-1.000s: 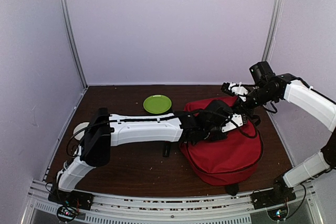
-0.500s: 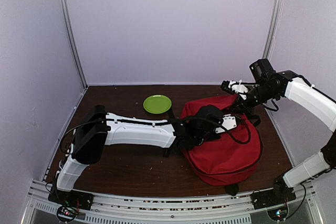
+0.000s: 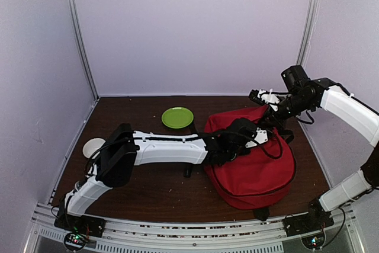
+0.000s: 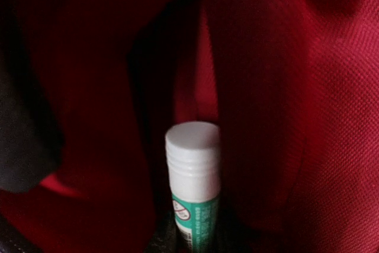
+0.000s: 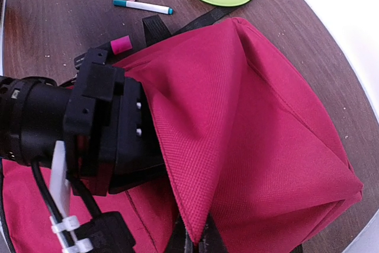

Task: Pack the student bag
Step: Place the glue stick in the lower front pocket of the bag, then pick up the pen at the center of the board.

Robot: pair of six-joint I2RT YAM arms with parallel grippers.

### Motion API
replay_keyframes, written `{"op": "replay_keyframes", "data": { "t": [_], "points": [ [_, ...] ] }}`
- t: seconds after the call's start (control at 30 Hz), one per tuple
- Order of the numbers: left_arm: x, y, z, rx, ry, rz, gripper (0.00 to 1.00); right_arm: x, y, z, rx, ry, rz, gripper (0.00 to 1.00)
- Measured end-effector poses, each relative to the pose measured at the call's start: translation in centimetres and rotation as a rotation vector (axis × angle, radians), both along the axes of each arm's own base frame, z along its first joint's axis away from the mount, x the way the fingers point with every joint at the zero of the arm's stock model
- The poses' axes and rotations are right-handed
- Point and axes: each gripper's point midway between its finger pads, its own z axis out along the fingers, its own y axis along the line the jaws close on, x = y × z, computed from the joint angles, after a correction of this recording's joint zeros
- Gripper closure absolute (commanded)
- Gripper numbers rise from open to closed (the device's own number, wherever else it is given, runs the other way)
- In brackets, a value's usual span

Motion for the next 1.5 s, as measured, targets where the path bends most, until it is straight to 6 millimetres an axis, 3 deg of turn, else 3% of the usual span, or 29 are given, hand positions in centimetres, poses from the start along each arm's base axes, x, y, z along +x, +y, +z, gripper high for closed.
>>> {"op": "replay_keyframes", "data": {
  "t": [0.17,0.27,0.47,0.77,0.9,1.03,1.1,1.2,1.37,1.5],
  "points": [
    [0.5,0.4,-0.5,0.003,0.016,0.027,0.55,0.1,0.2,-0.1,0.012,0.013,-0.003,1.00],
    [0.5,0.5,-0.4,-0.026,0.029,0.045,0.45,0.1,0.3,-0.1,0.018,0.021,-0.003,1.00],
    [-0.7,2.0,0.8,-0.066,0.092,0.036,0.44,0.4,0.3,-0.1,0.030,0.032,-0.016,1.00],
    [-4.1,4.8,5.5,-0.159,0.157,-0.020,0.45,0.7,0.3,0.1,0.051,0.043,-0.027,1.00],
    [-6.3,7.3,7.8,-0.241,0.201,-0.021,0.46,0.8,0.3,0.0,0.054,0.037,-0.027,1.00],
    [-7.9,10.2,8.3,-0.306,0.294,0.024,0.50,1.1,0.3,-0.5,0.060,0.029,-0.030,1.00],
    [-7.9,11.1,8.0,-0.332,0.354,0.073,0.56,1.2,0.4,-1.0,0.063,0.031,-0.036,1.00],
    [-7.6,12.9,6.0,-0.340,0.460,0.176,0.56,1.3,0.4,-1.8,0.071,0.037,-0.046,1.00],
    [-7.3,17.7,0.0,-0.309,0.679,0.402,0.54,1.4,0.5,-2.0,0.083,0.031,-0.055,1.00],
    [-6.7,21.1,-3.3,-0.321,0.856,0.570,0.50,1.3,0.5,-1.9,0.090,0.019,-0.057,1.00]
  ]
}}
